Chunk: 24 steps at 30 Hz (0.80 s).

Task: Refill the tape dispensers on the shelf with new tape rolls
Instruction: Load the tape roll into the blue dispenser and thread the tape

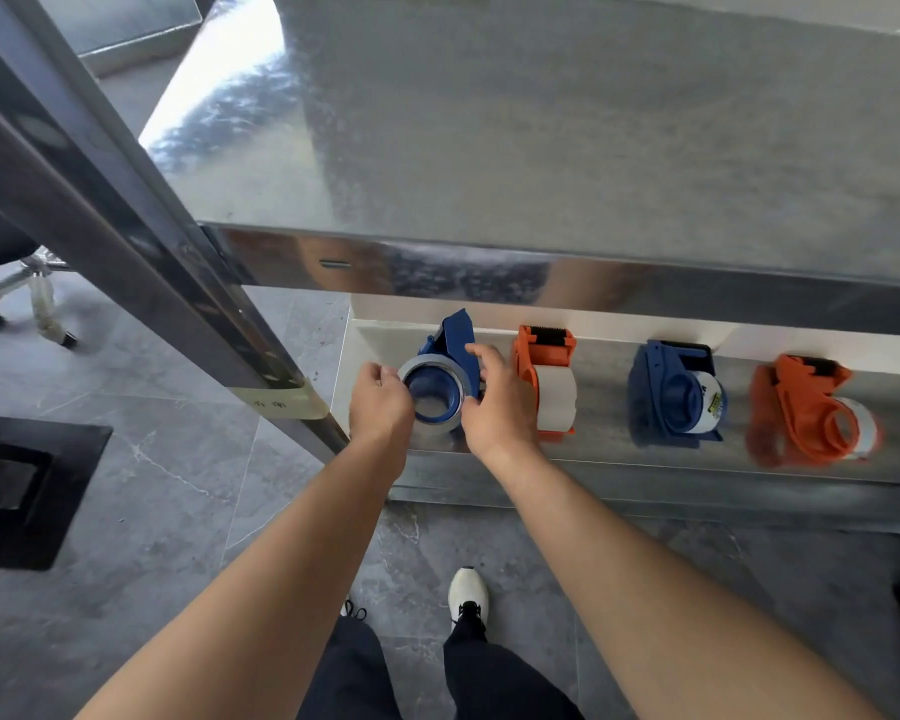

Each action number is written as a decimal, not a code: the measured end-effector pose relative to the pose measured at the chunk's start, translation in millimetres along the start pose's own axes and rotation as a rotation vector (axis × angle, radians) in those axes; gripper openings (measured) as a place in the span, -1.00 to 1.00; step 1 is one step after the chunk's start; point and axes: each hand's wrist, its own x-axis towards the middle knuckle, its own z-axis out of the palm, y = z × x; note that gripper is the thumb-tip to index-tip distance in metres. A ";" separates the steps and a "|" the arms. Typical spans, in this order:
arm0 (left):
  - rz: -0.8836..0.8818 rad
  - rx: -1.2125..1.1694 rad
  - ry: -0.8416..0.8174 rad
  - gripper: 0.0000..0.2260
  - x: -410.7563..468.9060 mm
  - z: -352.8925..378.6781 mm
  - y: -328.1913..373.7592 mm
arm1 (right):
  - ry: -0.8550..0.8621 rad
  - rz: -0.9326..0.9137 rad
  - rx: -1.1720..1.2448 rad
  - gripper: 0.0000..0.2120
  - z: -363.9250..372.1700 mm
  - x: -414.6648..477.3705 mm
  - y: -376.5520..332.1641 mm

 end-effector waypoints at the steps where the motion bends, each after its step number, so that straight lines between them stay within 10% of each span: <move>1: -0.017 -0.041 0.010 -0.75 0.0 1.0 -0.8 | 0.008 0.006 0.005 -0.34 -0.1 -2.2 -0.7; 18: -0.125 -0.159 -0.239 -0.41 -3.1 -9.8 -8.2 | 0.029 0.014 0.001 -0.82 16.6 -12.1 20.9; 24: -0.116 -0.171 -0.217 -0.63 -12.9 -2.9 -1.7 | 0.087 0.022 0.070 -0.84 11.3 -0.1 11.3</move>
